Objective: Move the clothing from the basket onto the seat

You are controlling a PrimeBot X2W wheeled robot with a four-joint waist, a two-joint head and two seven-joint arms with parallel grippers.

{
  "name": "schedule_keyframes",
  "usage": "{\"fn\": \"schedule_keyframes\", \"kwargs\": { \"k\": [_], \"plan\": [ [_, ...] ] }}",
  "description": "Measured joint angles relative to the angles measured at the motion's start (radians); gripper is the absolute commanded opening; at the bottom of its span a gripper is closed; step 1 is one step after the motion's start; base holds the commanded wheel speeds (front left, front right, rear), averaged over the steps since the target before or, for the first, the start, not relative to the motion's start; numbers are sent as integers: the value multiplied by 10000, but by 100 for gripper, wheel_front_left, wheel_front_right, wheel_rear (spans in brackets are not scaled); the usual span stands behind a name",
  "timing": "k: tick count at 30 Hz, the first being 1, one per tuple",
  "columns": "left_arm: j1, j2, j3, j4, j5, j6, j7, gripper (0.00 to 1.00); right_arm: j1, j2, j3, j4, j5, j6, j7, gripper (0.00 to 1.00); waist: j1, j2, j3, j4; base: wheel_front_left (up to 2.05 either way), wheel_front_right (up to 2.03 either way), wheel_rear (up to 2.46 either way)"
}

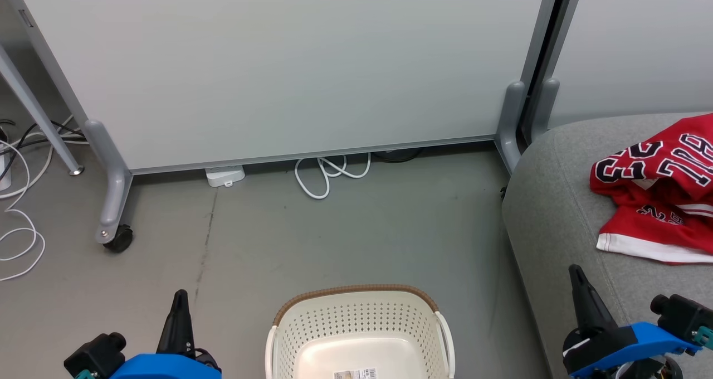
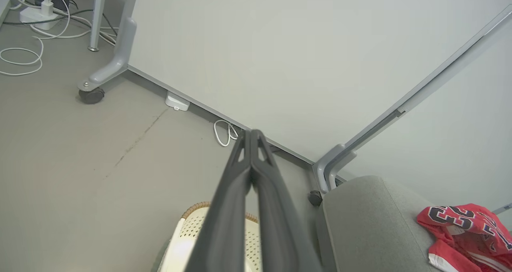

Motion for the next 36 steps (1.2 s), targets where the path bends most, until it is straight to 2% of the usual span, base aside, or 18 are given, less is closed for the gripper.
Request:
{"fn": "schedule_keyframes", "kwargs": {
  "k": [36],
  "plan": [
    [-456, -29, 539, -527, -4439, 0, 1216, 0, -253, 0, -192, -171, 4840, -2, 784, 0, 0, 0, 113, -302, 0, 0, 0]
  ]
}}
